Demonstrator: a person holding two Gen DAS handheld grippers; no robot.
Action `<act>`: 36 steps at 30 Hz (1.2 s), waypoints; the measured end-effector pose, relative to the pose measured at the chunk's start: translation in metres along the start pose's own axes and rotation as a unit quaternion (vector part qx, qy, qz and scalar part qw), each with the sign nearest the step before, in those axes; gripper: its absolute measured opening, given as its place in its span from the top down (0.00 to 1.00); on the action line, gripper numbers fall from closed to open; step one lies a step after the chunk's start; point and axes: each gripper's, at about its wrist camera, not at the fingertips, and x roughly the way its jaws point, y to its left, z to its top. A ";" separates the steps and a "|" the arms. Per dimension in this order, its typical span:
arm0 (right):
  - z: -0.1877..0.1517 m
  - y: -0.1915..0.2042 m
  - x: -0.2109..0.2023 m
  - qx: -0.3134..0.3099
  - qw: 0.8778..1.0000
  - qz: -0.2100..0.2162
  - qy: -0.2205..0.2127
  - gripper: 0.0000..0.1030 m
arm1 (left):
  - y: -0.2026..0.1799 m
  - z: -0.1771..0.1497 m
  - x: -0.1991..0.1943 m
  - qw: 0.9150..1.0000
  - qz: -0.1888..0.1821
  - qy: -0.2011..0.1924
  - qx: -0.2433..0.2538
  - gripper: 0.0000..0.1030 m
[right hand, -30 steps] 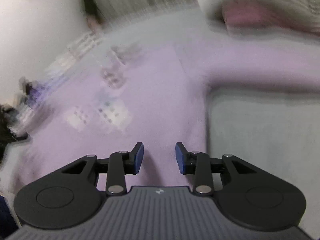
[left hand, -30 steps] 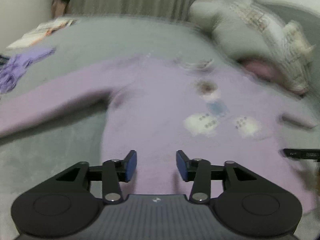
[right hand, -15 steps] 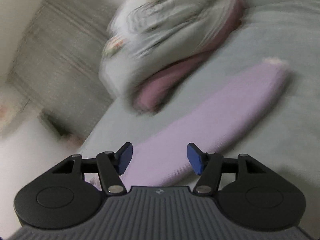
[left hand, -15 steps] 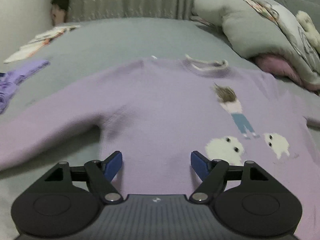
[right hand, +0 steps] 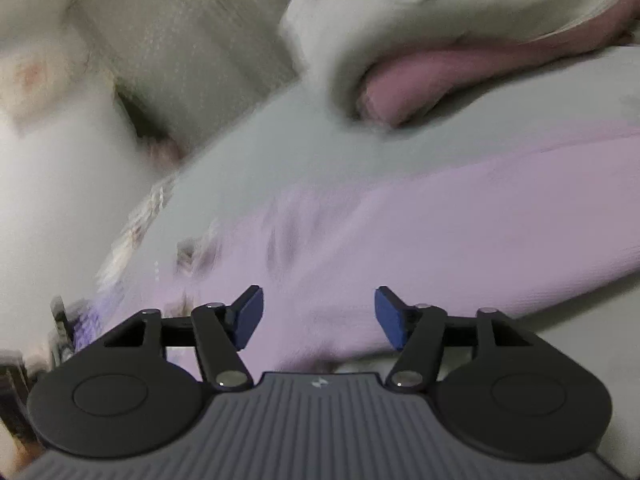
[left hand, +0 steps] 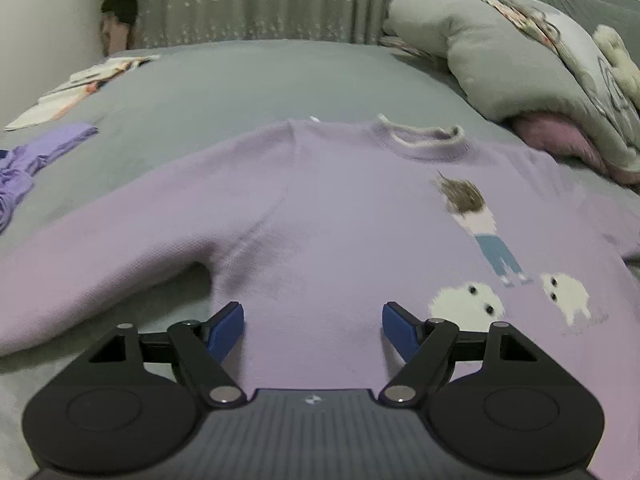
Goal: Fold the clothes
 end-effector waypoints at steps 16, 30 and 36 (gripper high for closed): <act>0.013 -0.099 -0.017 0.008 0.972 -0.185 -0.147 0.26 | 0.038 0.008 -0.001 0.996 0.016 0.014 -0.084 0.22; 0.018 0.073 -0.026 -0.235 0.935 -0.131 -0.229 0.92 | 0.075 0.013 -0.007 0.985 0.015 0.024 -0.168 0.22; -0.023 0.167 -0.028 -0.327 0.915 -0.059 -0.231 0.92 | 0.132 -0.002 -0.009 0.941 -0.026 0.064 -0.332 0.22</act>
